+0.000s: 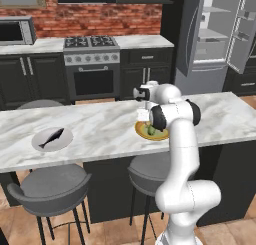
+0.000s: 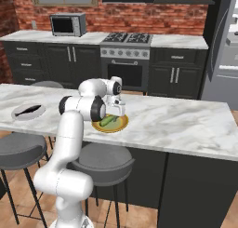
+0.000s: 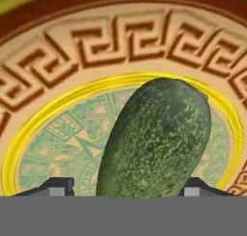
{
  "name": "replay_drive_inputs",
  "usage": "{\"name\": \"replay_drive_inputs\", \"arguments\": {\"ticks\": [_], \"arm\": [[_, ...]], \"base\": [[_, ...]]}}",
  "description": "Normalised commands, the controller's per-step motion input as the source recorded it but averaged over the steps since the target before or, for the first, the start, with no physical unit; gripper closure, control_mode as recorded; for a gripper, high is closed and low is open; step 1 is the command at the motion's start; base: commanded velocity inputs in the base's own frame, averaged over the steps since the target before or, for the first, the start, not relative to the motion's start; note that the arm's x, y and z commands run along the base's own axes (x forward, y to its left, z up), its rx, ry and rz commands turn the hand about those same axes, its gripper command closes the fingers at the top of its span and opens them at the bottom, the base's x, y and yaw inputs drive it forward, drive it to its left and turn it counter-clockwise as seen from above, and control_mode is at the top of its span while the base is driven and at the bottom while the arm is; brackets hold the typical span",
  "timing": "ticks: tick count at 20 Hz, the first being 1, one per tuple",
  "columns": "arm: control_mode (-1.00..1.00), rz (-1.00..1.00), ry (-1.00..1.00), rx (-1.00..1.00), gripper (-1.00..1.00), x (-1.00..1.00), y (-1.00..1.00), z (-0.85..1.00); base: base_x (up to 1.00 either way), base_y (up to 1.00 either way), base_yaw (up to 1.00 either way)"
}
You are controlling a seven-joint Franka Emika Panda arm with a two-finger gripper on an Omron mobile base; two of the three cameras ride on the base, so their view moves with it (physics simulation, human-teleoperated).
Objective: Transport the fish and cucumber to the fridge. Place the fish on the rack containing meat and place the cucumber on the rack containing the vegetable, ensuring meats and vegetables are on different racks.
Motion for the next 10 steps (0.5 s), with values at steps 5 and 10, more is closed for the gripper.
{"name": "replay_drive_inputs", "arguments": {"ticks": [5,10], "arm": [[-1.00,-0.01,0.06,-0.01,1.00,-0.05,0.14,-0.40],[-1.00,0.01,0.01,-0.02,1.00,-0.17,0.18,-0.11]], "base": [[0.00,0.00,0.00],[0.00,0.00,0.00]]}}
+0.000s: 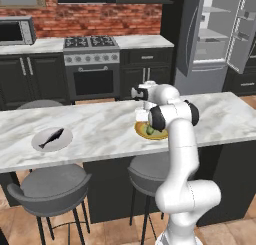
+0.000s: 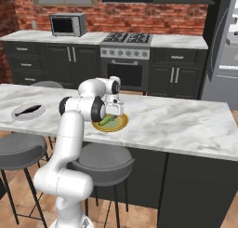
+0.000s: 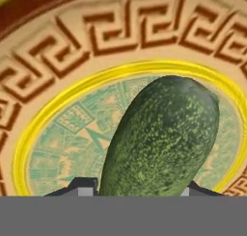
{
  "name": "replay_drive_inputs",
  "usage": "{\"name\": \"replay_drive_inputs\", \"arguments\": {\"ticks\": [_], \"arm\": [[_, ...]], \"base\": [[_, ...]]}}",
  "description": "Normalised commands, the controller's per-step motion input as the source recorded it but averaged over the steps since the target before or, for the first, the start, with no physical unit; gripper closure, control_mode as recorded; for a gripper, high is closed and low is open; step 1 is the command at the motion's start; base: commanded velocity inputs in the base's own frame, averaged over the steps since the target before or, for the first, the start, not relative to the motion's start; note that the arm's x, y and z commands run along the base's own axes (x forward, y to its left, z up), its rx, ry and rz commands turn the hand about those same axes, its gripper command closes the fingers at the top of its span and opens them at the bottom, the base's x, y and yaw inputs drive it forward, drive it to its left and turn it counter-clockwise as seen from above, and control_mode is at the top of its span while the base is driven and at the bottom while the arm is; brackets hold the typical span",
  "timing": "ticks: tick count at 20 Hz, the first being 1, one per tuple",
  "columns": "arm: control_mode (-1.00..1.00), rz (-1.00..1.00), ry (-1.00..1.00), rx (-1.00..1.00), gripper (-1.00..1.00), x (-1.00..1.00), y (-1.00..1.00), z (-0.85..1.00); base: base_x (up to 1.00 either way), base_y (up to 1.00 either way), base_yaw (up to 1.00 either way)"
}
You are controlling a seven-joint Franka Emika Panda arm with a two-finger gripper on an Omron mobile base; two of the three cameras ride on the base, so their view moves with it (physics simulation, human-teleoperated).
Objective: Transport the fish and cucumber to the fridge. Place the fish on the rack containing meat and place the cucumber on the rack containing the vegetable, ensuring meats and vegetables are on different racks.
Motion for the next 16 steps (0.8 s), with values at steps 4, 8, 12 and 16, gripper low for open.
{"name": "replay_drive_inputs", "arguments": {"ticks": [4,8,12,16], "arm": [[-1.00,0.00,-0.12,0.03,1.00,-0.56,-0.20,0.26],[-1.00,0.00,-0.14,0.12,1.00,-0.81,-0.32,0.99],[-1.00,0.00,-0.22,0.10,1.00,-0.97,-0.16,0.89],[-1.00,-0.02,-0.71,0.00,1.00,-1.00,0.00,0.44]], "base": [[0.00,0.00,0.00],[0.00,0.00,0.00],[0.00,0.00,0.00],[0.00,0.00,0.00]]}}
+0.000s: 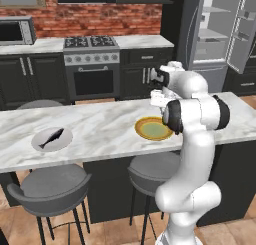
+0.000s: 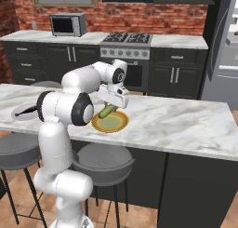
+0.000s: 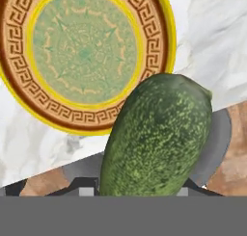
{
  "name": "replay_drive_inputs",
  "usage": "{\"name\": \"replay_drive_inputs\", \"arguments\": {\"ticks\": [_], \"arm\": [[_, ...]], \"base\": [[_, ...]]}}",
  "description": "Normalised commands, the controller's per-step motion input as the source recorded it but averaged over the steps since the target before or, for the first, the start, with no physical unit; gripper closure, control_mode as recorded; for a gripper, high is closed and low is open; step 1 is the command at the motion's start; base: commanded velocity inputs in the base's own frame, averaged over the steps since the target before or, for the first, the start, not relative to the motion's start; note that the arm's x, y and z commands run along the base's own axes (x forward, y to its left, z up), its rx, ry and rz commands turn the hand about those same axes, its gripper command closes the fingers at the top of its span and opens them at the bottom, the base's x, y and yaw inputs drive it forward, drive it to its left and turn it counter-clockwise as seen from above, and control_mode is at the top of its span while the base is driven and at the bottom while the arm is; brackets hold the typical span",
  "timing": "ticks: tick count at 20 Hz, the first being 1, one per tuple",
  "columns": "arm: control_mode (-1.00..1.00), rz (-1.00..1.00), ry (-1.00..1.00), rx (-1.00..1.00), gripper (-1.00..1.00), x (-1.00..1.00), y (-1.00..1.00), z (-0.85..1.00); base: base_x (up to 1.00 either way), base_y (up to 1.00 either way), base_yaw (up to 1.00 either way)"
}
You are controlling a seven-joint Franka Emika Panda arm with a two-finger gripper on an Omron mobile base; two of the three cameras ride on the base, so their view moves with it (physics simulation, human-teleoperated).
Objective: Transport the fish and cucumber to the fridge. Place the fish on the rack containing meat and place the cucumber on the rack containing the vegetable, ensuring meats and vegetables are on different racks.
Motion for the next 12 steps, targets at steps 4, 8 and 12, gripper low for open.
{"name": "replay_drive_inputs", "arguments": {"ticks": [4,8,12], "arm": [[-1.00,-0.07,-0.42,0.00,1.00,-0.92,0.00,0.82],[-1.00,-0.06,-0.34,0.00,1.00,-0.71,0.00,0.99],[-1.00,-0.01,-0.15,0.00,1.00,-0.59,0.00,0.90]], "base": [[0.00,0.00,0.00],[0.00,0.00,0.00],[0.00,0.00,0.00]]}}
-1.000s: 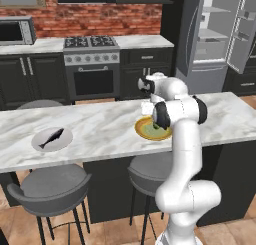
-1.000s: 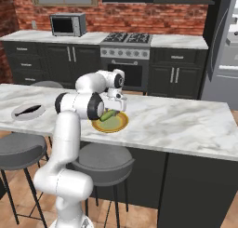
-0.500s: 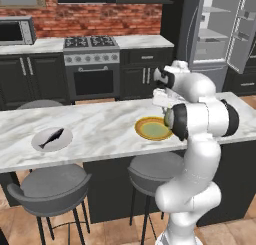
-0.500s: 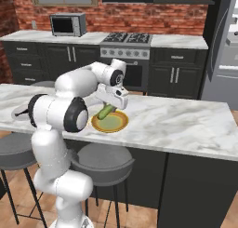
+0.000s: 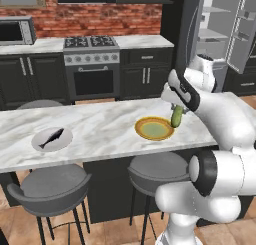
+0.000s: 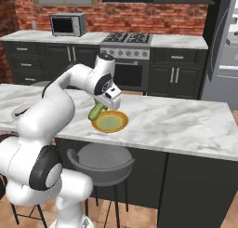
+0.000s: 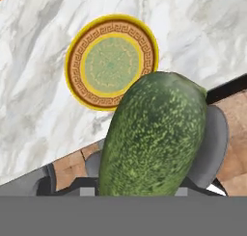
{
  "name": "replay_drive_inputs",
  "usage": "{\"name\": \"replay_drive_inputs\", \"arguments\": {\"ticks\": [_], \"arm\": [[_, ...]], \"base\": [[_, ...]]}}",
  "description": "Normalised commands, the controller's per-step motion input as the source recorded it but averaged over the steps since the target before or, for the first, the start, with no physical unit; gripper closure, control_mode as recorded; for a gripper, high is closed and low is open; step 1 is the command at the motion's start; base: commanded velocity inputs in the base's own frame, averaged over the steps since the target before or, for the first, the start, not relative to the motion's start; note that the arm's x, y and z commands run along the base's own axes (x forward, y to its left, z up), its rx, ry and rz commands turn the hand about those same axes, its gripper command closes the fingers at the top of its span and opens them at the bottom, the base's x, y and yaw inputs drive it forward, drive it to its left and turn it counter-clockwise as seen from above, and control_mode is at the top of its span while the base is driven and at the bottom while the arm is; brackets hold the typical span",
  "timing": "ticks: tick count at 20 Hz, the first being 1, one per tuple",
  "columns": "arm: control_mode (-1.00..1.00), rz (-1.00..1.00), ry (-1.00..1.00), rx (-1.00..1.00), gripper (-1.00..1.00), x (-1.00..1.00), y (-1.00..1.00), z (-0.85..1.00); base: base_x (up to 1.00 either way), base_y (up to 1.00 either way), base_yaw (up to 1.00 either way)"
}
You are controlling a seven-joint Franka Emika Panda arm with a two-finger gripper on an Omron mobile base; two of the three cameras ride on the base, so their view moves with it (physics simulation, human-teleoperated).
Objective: Transport the fish and cucumber to the fridge. Place the fish on the rack containing meat and place the cucumber on the rack containing the vegetable, ensuring meats and vegetables are on different racks.
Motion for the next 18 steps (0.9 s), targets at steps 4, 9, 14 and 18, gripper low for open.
{"name": "replay_drive_inputs", "arguments": {"ticks": [4,9,14,18], "arm": [[-1.00,0.00,-0.22,0.00,1.00,-0.63,0.04,0.74],[-1.00,0.00,-0.19,0.00,1.00,-0.63,0.00,0.97],[-1.00,0.00,-0.19,0.00,1.00,-0.70,0.00,0.75],[1.00,0.00,0.00,0.00,1.00,0.00,0.00,0.00]], "base": [[0.00,0.00,0.00],[0.00,0.00,0.00],[0.00,0.00,0.00],[-0.99,-0.66,0.00]]}}
